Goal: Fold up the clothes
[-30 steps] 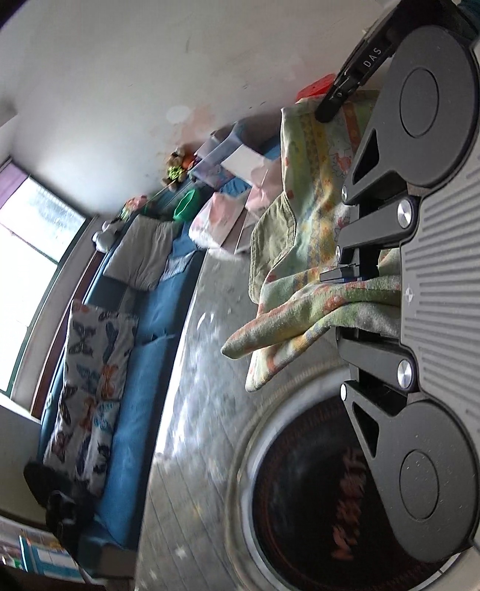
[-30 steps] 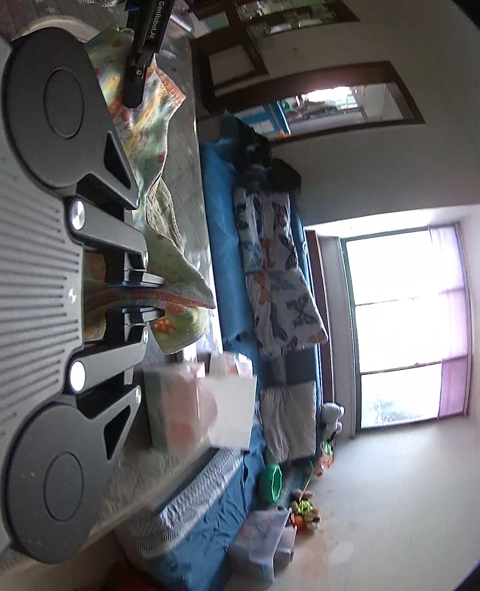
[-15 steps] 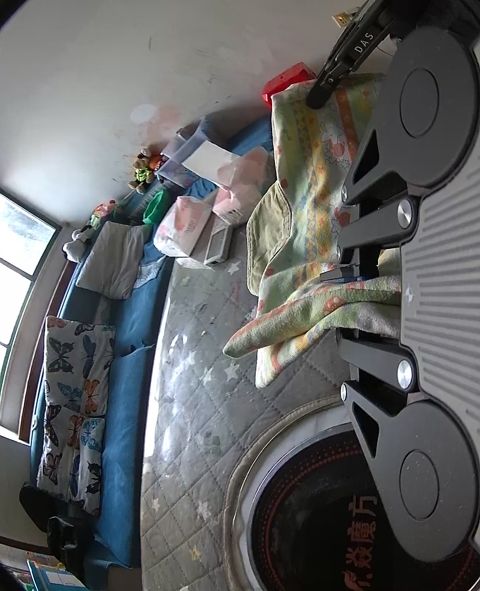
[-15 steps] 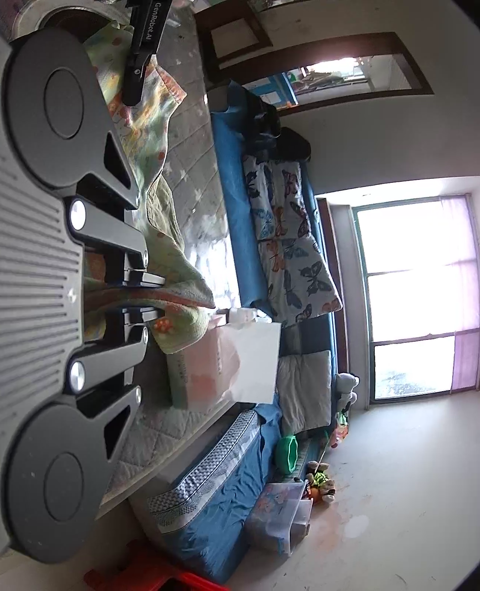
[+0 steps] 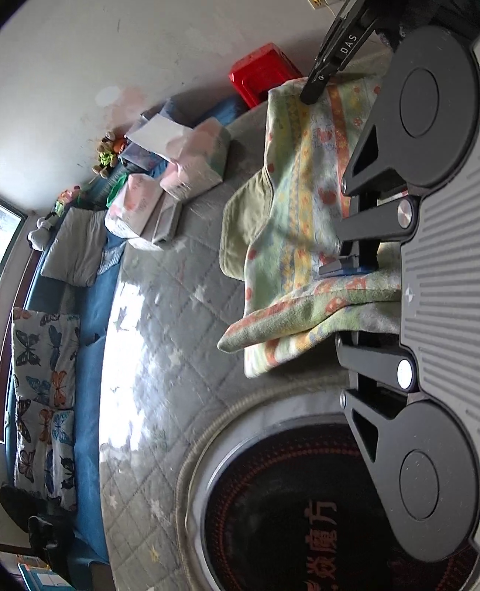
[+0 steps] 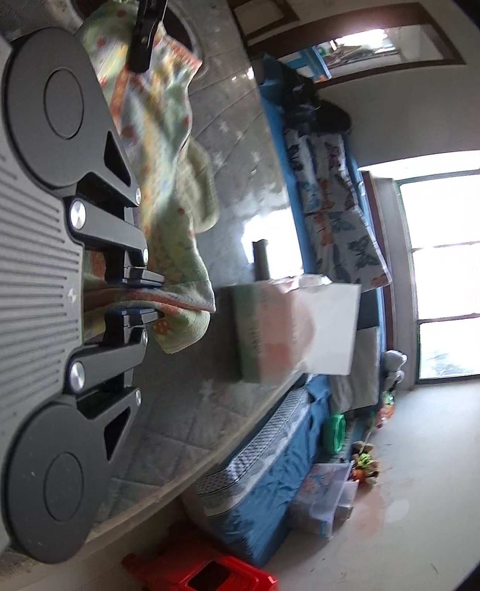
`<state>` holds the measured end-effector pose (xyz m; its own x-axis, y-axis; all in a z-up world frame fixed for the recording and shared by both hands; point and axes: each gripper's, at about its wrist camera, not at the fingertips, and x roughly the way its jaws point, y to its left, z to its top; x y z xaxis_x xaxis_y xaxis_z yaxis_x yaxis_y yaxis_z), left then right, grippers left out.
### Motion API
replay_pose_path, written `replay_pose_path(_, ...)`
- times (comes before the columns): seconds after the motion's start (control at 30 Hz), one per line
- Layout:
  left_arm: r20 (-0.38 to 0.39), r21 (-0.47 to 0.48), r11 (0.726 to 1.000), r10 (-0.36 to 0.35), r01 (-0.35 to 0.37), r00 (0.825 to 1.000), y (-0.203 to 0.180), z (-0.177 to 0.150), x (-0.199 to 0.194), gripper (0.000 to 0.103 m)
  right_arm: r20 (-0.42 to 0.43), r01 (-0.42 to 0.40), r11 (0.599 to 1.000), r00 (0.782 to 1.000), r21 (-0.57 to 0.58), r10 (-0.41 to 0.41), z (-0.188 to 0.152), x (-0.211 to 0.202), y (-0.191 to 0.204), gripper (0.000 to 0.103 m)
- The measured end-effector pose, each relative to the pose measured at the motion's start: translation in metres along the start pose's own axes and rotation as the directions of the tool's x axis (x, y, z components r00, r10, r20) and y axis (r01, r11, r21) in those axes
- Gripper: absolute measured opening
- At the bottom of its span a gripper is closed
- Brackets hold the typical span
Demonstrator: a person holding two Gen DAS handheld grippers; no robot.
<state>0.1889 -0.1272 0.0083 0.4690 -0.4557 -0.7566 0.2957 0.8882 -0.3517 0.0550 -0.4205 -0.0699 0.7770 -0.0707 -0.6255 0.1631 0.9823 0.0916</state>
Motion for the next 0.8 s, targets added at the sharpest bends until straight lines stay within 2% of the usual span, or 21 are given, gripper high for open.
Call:
replay_pose_path(0.07,0.009,0.013,0.999,0.031,-0.031,0.999,0.003,-0.002,-0.002,0.039,-0.010,0.024,1.000,1.000,-0.001,-0.024,-0.004,0.004,-0.002,0.017)
replay_pose_path(0.17,0.026,0.030,0.996,0.082,-0.082,0.996,0.007,-0.004,-0.005,0.048,-0.016,0.055,0.999,0.998,0.004,-0.054,-0.006,0.008,-0.006,0.023)
replay_pose_path(0.27,0.035,0.019,0.993,0.113,-0.113,0.993,0.013,-0.002,-0.007,0.049,-0.013,0.034,0.999,0.999,0.006,-0.034,-0.006,0.009,-0.004,0.029)
replay_pose_path(0.5,0.045,0.011,0.995,0.103,-0.104,0.994,0.007,0.003,-0.005,0.051,-0.020,-0.042,0.999,0.999,-0.011,0.042,-0.006,0.018,0.014,0.061)
replay_pose_path(0.6,0.043,0.019,0.995,0.100,-0.101,0.994,0.000,0.007,0.000,0.053,-0.031,-0.065,0.997,0.998,-0.033,0.064,-0.007,0.027,0.030,0.069)
replay_pose_path(0.73,0.048,0.034,0.996,0.081,-0.083,0.996,-0.011,0.014,0.007,0.054,-0.030,-0.091,0.995,0.996,-0.048,0.090,-0.004,0.039,0.047,0.072)
replay_pose_path(0.8,0.052,0.049,0.996,0.078,-0.080,0.996,-0.016,0.017,0.012,0.054,-0.035,-0.092,0.995,0.995,-0.049,0.090,-0.001,0.047,0.052,0.080)
